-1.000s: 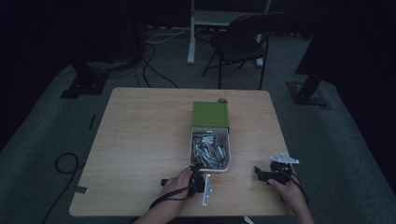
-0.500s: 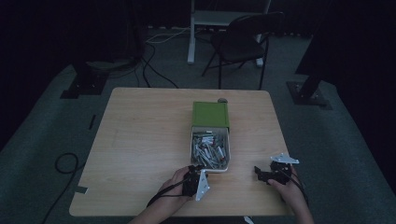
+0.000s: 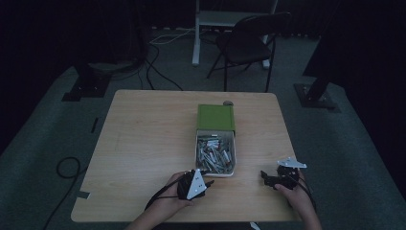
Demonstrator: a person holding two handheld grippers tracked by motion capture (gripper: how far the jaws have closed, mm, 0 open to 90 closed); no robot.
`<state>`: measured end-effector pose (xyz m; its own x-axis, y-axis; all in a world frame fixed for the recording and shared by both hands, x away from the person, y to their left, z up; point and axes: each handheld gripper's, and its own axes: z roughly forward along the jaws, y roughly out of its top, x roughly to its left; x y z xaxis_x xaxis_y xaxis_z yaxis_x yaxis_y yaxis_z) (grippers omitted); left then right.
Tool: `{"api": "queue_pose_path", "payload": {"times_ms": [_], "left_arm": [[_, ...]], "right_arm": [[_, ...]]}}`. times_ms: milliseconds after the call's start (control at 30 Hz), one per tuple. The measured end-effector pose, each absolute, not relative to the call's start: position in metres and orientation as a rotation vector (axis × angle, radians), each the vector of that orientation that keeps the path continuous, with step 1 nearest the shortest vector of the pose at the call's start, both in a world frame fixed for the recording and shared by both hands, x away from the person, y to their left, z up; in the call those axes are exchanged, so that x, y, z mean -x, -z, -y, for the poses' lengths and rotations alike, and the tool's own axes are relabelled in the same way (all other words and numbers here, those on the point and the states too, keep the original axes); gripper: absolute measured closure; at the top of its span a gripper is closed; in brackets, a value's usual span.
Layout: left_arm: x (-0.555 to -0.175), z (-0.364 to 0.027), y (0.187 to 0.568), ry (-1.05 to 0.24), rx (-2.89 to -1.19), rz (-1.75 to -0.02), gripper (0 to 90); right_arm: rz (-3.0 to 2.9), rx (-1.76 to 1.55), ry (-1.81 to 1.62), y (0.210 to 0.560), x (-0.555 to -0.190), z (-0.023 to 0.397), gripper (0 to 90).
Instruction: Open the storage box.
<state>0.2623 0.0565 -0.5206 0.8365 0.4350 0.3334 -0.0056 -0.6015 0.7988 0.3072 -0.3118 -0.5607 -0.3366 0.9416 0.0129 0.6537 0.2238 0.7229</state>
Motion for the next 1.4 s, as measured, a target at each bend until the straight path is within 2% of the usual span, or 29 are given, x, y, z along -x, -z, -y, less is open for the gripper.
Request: {"api": "queue_pose_path", "payload": {"times_ms": [233,467,833,900,1200,1267,1400], "left_arm": [[-0.263,-0.073,0.522,-0.579,-2.111,-0.362,61.5],[-0.265,-0.091,0.524,-0.574,-2.111,-0.419,61.4],[-0.274,-0.125,0.524,-0.623,-2.051,-0.581,61.4],[-0.276,-0.130,0.524,-0.626,-2.045,-0.602,57.6],[-0.283,-0.153,0.528,-0.646,-2.020,-0.726,57.6],[-0.285,-0.159,0.529,-0.645,-2.016,-0.753,53.7],[-0.288,-0.168,0.531,-0.660,-2.003,-0.802,53.6]], "right_arm": [[-2.073,-1.469,-0.898,0.561,-0.307,0.312,11.5],[-2.073,-1.468,-0.898,0.561,-0.307,0.312,11.5],[-2.072,-1.469,-0.899,0.561,-0.307,0.312,11.5],[-2.072,-1.469,-0.899,0.561,-0.307,0.312,11.5],[-2.072,-1.468,-0.899,0.561,-0.307,0.312,11.5],[-2.073,-1.466,-0.898,0.561,-0.307,0.312,11.5],[-2.073,-1.466,-0.898,0.561,-0.307,0.312,11.5]]}}
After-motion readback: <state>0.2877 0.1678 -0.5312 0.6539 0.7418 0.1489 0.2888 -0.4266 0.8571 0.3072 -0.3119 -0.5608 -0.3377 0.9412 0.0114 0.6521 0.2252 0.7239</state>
